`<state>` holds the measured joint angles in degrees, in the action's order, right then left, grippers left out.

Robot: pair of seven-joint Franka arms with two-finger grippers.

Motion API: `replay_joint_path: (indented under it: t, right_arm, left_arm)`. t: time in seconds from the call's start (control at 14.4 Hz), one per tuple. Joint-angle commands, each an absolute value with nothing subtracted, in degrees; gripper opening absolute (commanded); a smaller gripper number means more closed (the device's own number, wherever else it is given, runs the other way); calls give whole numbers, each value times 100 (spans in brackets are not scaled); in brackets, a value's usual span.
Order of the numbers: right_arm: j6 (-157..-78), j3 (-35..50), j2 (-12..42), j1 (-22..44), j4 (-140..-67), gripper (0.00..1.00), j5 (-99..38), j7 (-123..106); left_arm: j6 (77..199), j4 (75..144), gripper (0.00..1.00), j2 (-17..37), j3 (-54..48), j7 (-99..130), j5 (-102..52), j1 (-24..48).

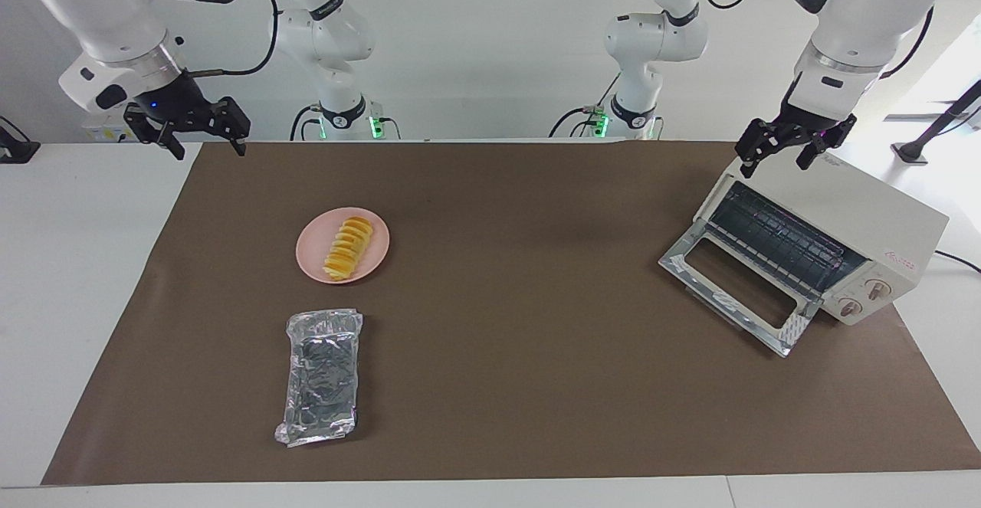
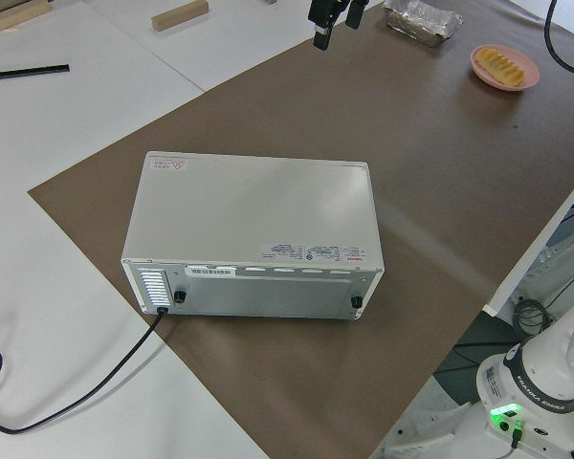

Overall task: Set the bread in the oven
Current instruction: 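Reach the right gripper down to the yellow bread on the pink plate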

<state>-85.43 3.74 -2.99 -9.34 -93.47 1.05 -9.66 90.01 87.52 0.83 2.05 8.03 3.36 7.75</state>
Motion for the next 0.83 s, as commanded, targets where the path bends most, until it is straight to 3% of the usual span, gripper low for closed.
replay_joint_path:
  t: [0.0,0.56,0.76]
  right_arm:
    - [-8490,422,-316,-993,-9387,100,158,-1055]
    - [-8385,413,-325,-993,-9387,100,158,-1072]
    - [-8481,439,-491,-914,-9754,100,158,-1037]
  left_arm:
    - [8965,8886,100,-44,193,800,255,729]
    - [8956,8886,100,-44,193,800,255,738]
    - [8965,8894,100,-44,193,800,255,729]
